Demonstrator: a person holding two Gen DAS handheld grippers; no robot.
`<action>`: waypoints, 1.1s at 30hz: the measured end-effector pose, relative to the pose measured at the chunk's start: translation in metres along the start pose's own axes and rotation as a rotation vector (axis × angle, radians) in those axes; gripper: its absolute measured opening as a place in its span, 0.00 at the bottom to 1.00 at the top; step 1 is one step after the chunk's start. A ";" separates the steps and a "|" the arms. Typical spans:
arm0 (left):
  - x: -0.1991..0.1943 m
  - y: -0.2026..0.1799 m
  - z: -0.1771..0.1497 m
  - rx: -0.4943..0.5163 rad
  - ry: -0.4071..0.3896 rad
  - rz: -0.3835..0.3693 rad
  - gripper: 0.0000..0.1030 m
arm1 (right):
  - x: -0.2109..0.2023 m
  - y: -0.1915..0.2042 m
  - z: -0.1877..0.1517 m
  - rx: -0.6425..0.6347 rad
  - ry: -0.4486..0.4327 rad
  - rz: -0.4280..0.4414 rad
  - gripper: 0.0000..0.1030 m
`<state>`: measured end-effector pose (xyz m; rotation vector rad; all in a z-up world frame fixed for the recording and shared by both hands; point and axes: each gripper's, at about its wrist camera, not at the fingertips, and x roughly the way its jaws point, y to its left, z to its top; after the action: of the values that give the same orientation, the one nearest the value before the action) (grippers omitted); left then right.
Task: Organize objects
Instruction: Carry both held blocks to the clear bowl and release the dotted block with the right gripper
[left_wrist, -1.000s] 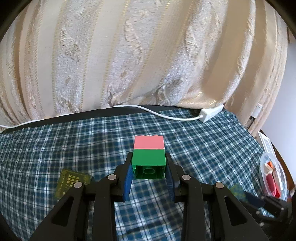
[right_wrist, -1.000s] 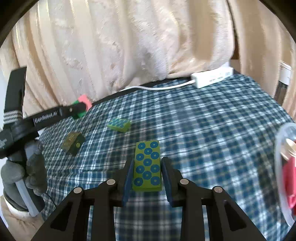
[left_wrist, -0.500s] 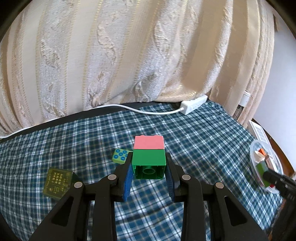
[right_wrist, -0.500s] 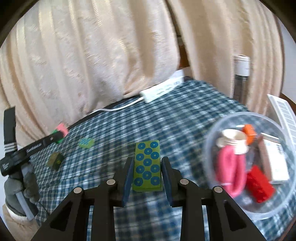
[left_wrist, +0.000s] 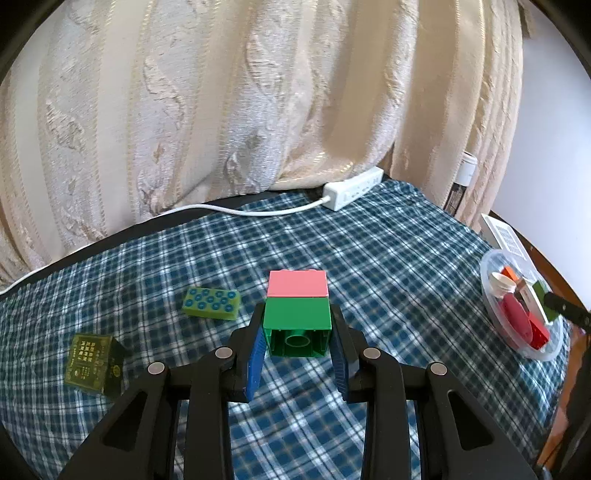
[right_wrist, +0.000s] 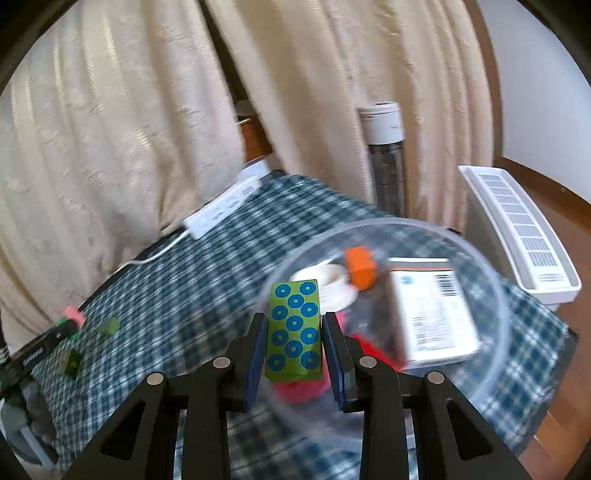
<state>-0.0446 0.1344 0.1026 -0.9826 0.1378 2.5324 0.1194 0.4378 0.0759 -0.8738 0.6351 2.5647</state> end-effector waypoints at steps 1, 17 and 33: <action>0.000 -0.003 0.000 0.004 0.000 -0.002 0.31 | 0.000 -0.008 0.001 0.014 -0.004 -0.012 0.31; 0.005 -0.049 -0.001 0.046 0.027 -0.054 0.31 | 0.018 -0.077 0.011 0.105 0.013 -0.078 0.31; 0.022 -0.103 0.003 0.092 0.077 -0.113 0.31 | 0.025 -0.097 0.017 0.081 -0.019 -0.124 0.36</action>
<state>-0.0175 0.2364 0.0962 -1.0227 0.2135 2.3656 0.1373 0.5327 0.0427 -0.8339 0.6531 2.4170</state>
